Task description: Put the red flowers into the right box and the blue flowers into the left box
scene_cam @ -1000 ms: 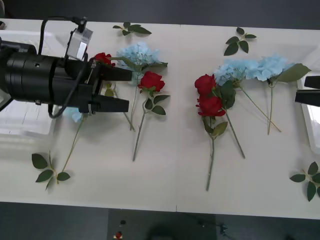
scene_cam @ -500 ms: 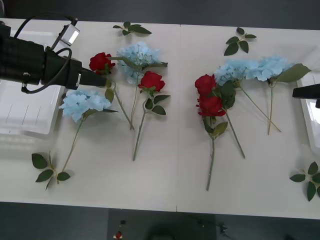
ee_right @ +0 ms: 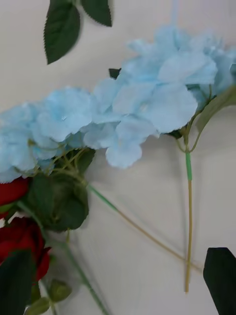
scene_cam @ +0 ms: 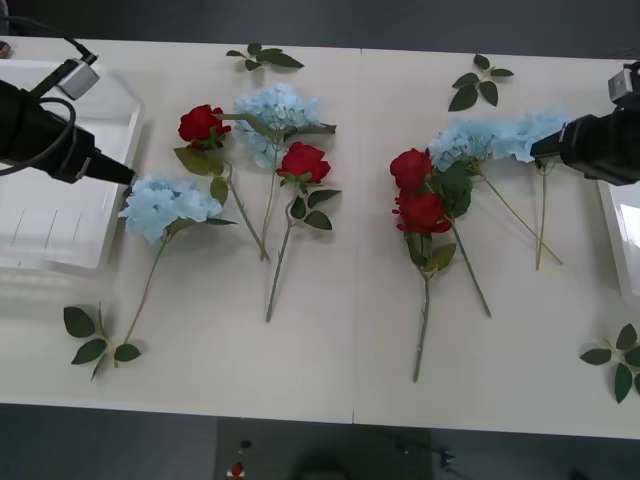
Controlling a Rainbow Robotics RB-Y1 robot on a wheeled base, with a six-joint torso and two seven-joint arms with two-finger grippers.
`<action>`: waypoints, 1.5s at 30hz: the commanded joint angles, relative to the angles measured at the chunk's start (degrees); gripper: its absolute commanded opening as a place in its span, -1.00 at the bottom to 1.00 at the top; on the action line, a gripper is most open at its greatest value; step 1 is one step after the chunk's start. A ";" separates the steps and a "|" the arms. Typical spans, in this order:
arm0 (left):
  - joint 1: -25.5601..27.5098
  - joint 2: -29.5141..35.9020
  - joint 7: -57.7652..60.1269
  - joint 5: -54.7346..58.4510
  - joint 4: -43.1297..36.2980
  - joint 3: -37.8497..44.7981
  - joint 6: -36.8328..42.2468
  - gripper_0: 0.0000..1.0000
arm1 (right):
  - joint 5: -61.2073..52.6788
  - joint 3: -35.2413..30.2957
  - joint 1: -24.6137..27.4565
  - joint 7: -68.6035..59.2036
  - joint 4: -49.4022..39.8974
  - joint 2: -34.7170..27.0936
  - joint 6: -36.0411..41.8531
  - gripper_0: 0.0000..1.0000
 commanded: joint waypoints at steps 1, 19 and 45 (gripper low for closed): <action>-1.54 1.33 1.58 -4.20 -4.98 0.22 4.14 1.00 | 5.62 5.01 -5.18 -3.11 6.63 1.98 -2.38 1.00; 16.04 0.45 -6.68 -14.66 -20.27 0.22 -8.34 1.00 | 21.97 11.08 -15.55 -5.22 33.17 17.89 -12.04 1.00; 26.32 -14.14 -5.45 -31.36 -20.36 0.30 -23.20 1.00 | 26.62 11.08 -18.10 -5.84 45.22 24.31 -21.36 -1.00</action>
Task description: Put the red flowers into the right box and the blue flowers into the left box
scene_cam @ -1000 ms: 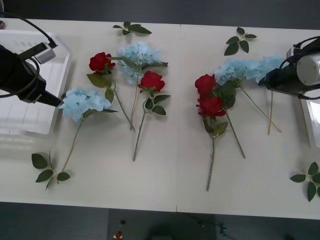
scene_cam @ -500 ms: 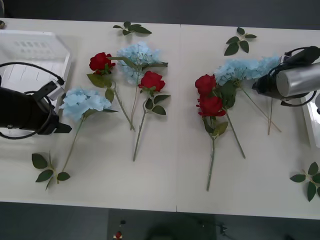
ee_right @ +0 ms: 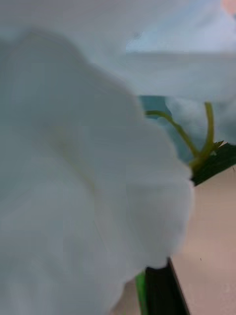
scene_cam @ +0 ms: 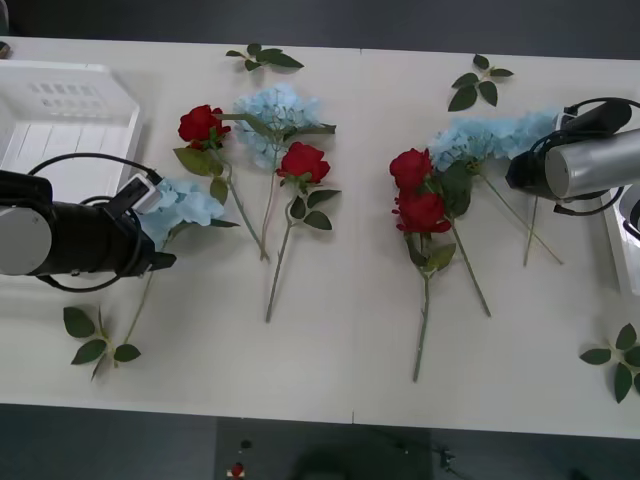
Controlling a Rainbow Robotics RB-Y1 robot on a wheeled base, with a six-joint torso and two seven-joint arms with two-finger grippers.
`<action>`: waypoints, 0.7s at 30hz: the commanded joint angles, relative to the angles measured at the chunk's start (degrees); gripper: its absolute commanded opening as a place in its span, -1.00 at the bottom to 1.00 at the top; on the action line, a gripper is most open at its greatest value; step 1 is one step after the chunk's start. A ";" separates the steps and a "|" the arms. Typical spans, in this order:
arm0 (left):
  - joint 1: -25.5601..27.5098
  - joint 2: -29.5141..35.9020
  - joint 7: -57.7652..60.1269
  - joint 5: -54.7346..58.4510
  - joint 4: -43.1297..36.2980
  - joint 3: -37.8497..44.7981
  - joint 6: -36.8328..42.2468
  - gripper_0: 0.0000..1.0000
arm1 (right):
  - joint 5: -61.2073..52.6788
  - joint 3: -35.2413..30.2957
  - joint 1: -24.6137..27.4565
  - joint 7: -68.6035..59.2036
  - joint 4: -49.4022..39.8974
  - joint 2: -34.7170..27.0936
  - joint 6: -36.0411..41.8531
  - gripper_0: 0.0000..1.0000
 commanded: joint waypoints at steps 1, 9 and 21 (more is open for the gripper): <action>1.32 -0.69 -0.35 -1.47 -0.60 -0.04 -0.39 1.00 | -0.26 -0.99 -1.96 -2.72 -0.23 -0.45 -0.32 -1.00; 3.17 -2.80 2.02 -3.84 0.72 -0.04 -1.62 1.00 | -4.66 -1.08 -1.87 -1.93 -1.46 -1.86 -0.32 -1.00; 2.82 -5.79 2.73 -4.11 5.73 -0.13 -4.16 1.00 | -18.11 -5.91 2.17 9.06 -16.84 -12.23 5.05 -1.00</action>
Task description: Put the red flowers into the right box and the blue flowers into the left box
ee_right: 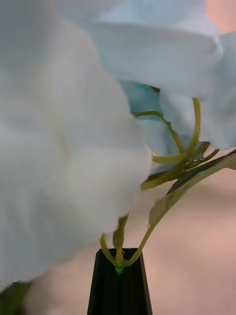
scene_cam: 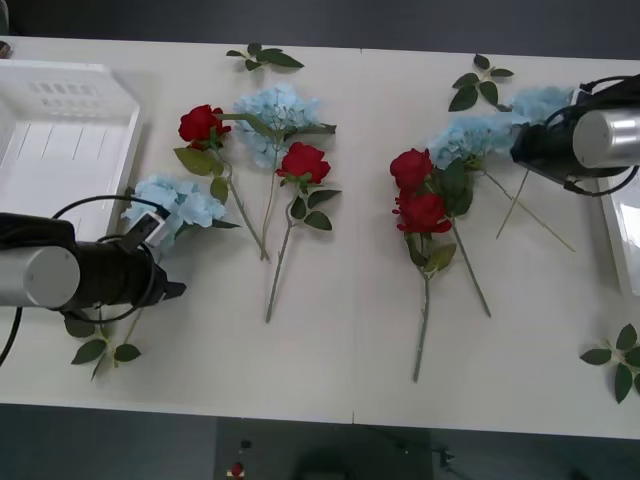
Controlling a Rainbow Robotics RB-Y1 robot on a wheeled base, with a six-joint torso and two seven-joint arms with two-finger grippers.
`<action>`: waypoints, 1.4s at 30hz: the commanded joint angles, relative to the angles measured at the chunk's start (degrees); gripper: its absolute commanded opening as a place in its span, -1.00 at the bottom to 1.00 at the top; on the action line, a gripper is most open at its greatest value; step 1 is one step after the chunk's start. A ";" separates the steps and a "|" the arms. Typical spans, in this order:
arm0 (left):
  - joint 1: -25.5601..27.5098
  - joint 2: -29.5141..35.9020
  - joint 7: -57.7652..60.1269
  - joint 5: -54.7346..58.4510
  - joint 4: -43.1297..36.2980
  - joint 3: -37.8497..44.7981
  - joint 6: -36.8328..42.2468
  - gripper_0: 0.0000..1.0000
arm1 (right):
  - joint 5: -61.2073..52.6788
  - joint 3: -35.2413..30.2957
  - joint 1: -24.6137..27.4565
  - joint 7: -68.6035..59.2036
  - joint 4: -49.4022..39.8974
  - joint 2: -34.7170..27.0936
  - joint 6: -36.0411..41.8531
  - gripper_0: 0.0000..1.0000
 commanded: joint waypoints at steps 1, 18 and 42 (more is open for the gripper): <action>-0.38 0.22 2.84 -0.63 -1.04 -0.13 -0.36 1.00 | -4.63 -7.19 2.50 10.56 -8.50 -5.95 2.37 -1.00; -5.12 -1.36 4.95 -2.47 2.83 -2.24 -0.19 -0.99 | -43.91 -41.56 38.18 53.45 -52.44 -12.19 17.40 -1.00; -6.09 3.47 6.01 16.25 -15.89 16.31 8.86 -1.00 | -59.65 -47.71 50.22 87.38 -76.26 6.88 23.55 -1.00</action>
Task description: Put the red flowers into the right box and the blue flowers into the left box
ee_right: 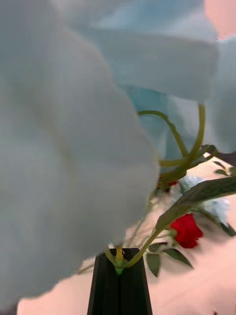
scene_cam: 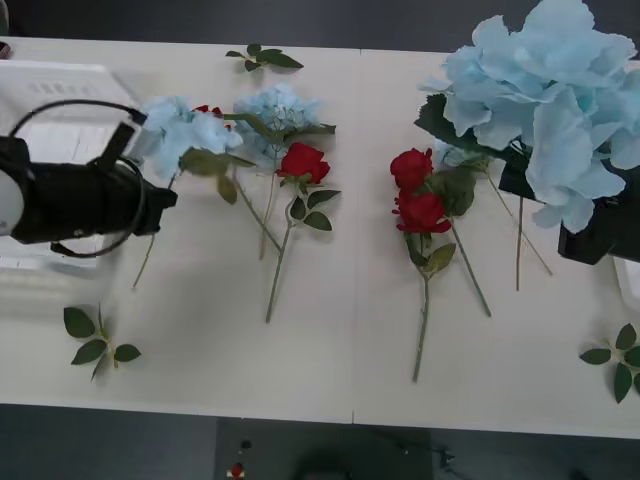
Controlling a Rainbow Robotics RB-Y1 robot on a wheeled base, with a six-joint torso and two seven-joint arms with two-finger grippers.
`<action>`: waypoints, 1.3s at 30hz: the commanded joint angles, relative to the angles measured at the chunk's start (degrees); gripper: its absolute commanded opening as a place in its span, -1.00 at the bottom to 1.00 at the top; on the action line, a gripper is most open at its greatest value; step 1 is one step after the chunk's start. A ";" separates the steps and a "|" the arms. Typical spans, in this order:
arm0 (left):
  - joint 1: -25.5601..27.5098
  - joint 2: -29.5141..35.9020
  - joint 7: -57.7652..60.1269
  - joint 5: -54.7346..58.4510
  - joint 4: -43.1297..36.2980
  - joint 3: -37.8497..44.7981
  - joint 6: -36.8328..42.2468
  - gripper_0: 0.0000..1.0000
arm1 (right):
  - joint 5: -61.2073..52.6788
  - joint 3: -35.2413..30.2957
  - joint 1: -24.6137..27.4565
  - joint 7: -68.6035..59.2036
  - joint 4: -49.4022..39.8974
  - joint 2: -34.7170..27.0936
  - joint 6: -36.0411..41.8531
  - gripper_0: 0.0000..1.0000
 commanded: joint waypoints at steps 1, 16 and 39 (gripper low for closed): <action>-0.56 2.58 1.14 1.52 -6.87 8.43 2.19 -1.00 | -1.03 0.13 -0.87 -1.42 -2.58 4.27 1.26 -1.00; 7.52 5.12 0.78 -11.23 -7.75 30.23 -0.98 -1.00 | -1.55 15.60 -6.76 -3.80 1.37 6.46 -11.93 -1.00; 6.64 9.96 -6.78 21.29 -3.26 21.79 8.08 0.86 | -1.73 27.90 -18.62 -4.85 12.10 6.02 -21.07 -1.00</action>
